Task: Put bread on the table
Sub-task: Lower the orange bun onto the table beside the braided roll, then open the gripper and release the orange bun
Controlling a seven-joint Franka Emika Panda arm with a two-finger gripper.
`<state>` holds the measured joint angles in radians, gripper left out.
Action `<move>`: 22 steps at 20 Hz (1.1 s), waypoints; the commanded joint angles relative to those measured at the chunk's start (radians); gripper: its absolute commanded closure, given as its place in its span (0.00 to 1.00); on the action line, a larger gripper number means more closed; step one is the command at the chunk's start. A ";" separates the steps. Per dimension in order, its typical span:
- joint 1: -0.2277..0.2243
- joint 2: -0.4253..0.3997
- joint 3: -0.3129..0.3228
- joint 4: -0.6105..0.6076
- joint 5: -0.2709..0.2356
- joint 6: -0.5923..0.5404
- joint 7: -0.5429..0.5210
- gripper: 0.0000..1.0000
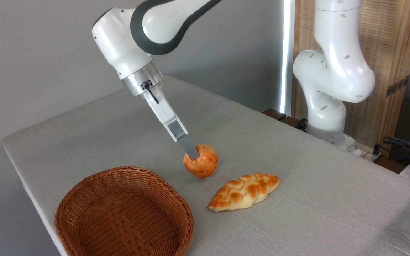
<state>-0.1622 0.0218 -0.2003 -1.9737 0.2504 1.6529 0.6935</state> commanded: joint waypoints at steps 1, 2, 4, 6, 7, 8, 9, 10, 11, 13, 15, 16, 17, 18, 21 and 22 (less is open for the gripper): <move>0.000 -0.008 -0.027 0.007 -0.092 0.008 -0.124 0.00; 0.000 -0.008 -0.034 0.010 -0.120 0.008 -0.153 0.00; 0.000 -0.008 -0.065 0.010 -0.122 0.008 -0.166 0.00; 0.000 -0.008 -0.067 0.012 -0.123 0.008 -0.167 0.00; 0.001 -0.008 -0.067 0.012 -0.123 0.008 -0.167 0.00; 0.001 -0.008 -0.067 0.012 -0.123 0.008 -0.167 0.00; 0.001 -0.008 -0.067 0.012 -0.125 0.008 -0.173 0.00; 0.001 -0.008 -0.067 0.018 -0.128 0.010 -0.189 0.00; 0.003 -0.008 -0.067 0.030 -0.129 0.010 -0.209 0.00; 0.003 -0.008 -0.068 0.041 -0.147 0.012 -0.247 0.00; 0.003 -0.008 -0.067 0.045 -0.219 0.036 -0.290 0.00; 0.003 -0.008 -0.068 0.045 -0.258 0.050 -0.313 0.00; 0.003 -0.006 -0.071 0.044 -0.290 0.056 -0.330 0.00; 0.001 -0.002 -0.085 0.039 -0.293 0.056 -0.339 0.00; 0.004 -0.006 -0.099 0.050 -0.301 0.056 -0.357 0.00; 0.006 -0.008 -0.099 0.077 -0.299 0.056 -0.373 0.00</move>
<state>-0.1631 0.0233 -0.2945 -1.9289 -0.0276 1.6958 0.3625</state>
